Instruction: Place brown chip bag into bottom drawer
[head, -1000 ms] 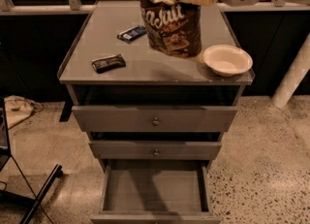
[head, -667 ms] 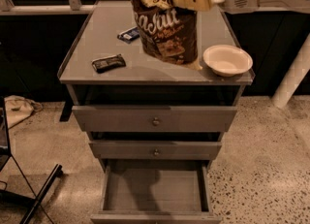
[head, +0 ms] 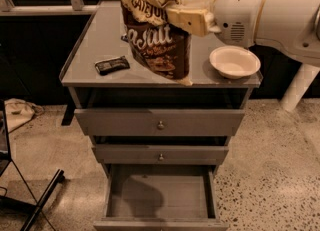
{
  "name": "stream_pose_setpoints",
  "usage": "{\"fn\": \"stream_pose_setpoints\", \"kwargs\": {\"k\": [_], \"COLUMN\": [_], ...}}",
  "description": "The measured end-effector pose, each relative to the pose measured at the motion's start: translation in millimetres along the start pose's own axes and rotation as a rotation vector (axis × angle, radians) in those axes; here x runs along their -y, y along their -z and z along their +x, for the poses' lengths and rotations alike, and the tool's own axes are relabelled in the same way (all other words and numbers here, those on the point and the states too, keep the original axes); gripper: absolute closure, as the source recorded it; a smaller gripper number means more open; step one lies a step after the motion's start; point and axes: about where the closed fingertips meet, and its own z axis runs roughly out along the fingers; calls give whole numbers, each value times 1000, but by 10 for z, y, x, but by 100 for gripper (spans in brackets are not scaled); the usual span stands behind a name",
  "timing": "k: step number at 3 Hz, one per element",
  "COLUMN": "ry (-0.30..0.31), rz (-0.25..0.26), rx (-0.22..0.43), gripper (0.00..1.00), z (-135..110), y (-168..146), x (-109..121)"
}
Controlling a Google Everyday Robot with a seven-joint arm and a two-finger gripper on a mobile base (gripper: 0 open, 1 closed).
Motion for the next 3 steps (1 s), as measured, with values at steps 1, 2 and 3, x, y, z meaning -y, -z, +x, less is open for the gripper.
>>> {"fn": "stream_pose_setpoints", "kwargs": {"k": [1,2,3], "ry": [0,17,0], "rz": [0,13,72], "rx": [0,0,34], "gripper": [100,100,100], "z": [0,97,347], "y": [0,-6,-8], "x": [0,-97,-291]}}
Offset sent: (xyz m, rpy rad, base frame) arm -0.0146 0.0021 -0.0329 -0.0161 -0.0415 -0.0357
